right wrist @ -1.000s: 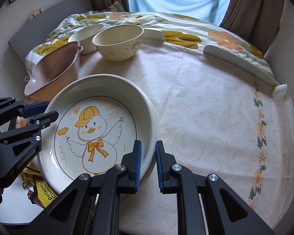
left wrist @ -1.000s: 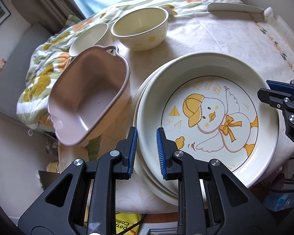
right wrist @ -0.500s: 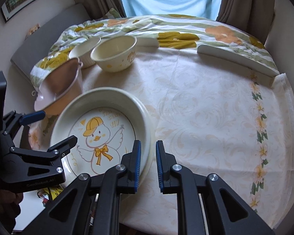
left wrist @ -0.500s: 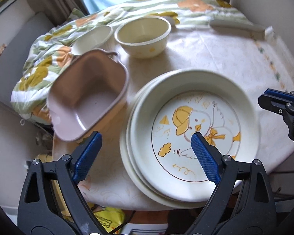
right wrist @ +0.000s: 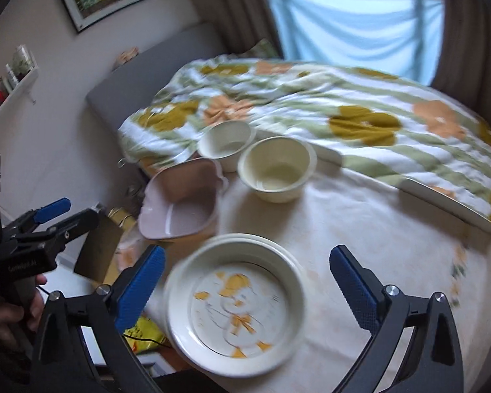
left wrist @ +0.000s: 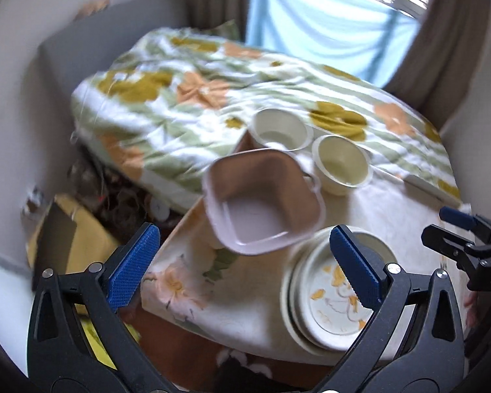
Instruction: Organize plates and bowls
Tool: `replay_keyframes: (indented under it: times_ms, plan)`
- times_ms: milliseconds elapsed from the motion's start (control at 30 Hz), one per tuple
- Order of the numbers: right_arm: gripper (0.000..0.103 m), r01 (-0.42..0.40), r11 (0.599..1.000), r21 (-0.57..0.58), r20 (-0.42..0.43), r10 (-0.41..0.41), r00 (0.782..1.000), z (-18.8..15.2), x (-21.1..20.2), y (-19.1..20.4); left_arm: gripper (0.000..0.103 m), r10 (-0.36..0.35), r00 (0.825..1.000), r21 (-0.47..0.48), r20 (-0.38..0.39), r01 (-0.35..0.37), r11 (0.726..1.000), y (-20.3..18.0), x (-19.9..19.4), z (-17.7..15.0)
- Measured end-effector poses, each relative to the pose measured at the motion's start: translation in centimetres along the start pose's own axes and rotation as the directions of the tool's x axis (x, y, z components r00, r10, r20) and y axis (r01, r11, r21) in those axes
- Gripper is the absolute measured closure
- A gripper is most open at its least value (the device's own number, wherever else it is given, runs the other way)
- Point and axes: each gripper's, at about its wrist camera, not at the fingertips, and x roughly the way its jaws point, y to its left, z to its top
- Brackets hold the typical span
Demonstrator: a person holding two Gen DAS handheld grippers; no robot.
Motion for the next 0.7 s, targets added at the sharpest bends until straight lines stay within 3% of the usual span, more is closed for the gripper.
replay_keyframes:
  times_ms: [167,333,400,533,700]
  plan:
    - [0.003,-0.047,0.999,0.005,-0.07,0.047,0.996,2.7,4.9,1.2,0.0,-0.066,0.993,-0.131,-0.094,0.054,0.99,3.3,4.5,0.3]
    - [0.003,-0.096,0.994,0.045,-0.177,0.102,0.979,3.6,10.8,1.8,0.001,-0.106,0.976,-0.174,-0.189,0.073,0.982,4.7,9.9,0.4]
    - [0.006,-0.097,0.994,0.046,-0.214,0.105,0.971,3.8,13.0,1.9,0.007,-0.12,0.969,-0.178,-0.214,0.082,0.981,4.8,11.7,0.6]
    - [0.039,-0.098,0.995,0.031,-0.287,0.103,0.952,4.1,16.8,2.3,0.024,-0.137,0.952,-0.166,-0.274,0.094,0.982,4.5,14.9,0.7]
    - [0.06,-0.101,0.994,0.047,-0.327,0.111,0.938,4.0,19.3,1.8,0.06,-0.154,0.929,-0.153,-0.336,0.108,0.982,4.1,18.0,0.5]
